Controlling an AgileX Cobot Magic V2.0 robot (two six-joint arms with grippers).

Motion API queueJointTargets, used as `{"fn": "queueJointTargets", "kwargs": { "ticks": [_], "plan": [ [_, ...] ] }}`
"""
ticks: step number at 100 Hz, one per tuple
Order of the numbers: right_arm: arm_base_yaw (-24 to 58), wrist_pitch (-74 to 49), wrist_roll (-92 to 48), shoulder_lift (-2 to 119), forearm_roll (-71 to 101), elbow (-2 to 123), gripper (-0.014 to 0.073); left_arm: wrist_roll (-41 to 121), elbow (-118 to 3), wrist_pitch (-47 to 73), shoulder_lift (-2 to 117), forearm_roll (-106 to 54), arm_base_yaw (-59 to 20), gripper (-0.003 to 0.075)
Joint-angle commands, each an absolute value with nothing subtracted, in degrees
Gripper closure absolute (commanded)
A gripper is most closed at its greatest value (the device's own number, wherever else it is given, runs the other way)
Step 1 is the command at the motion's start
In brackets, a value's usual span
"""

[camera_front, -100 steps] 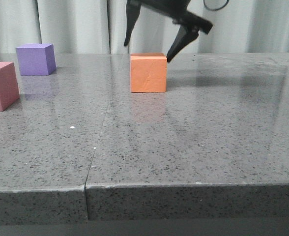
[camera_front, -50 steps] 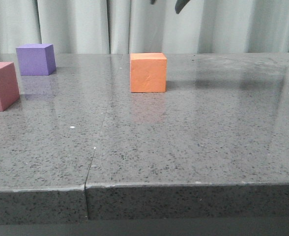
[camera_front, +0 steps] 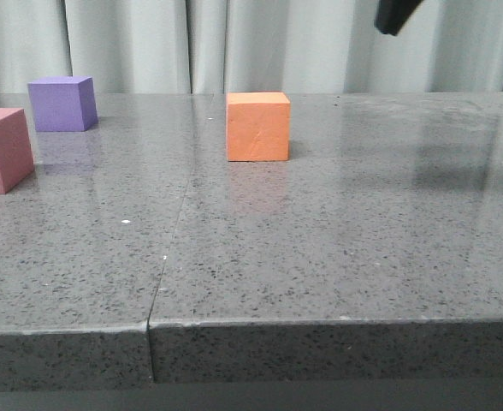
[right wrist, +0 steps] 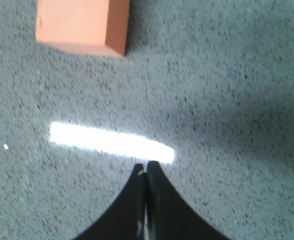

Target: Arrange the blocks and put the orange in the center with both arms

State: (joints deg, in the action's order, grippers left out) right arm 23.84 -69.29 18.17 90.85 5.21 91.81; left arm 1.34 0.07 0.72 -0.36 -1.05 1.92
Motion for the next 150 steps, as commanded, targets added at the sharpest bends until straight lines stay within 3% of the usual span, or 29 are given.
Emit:
{"fn": "queueJointTargets", "kwargs": {
  "ticks": [1,89,121,150],
  "plan": [
    [23.80,-62.82,15.44,84.15,4.78,87.03,0.0663,1.04,2.30,-3.59,-1.96,-1.43,1.98,0.0741],
    [23.80,-20.07,8.02,42.71,4.83,36.08,0.0663,1.04,2.30,-5.94,-1.96,-1.63,1.98,0.0741],
    [23.80,-17.66,7.89,32.20,4.42,28.36,0.0663,1.04,0.07,-3.75,-1.96,-7.16,1.98,0.0741],
    [23.80,-18.63,7.89,32.02,4.42,28.36,0.0663,1.49,-13.24,7.47,3.16,-6.01,1.98,0.0741]
  ]
}}
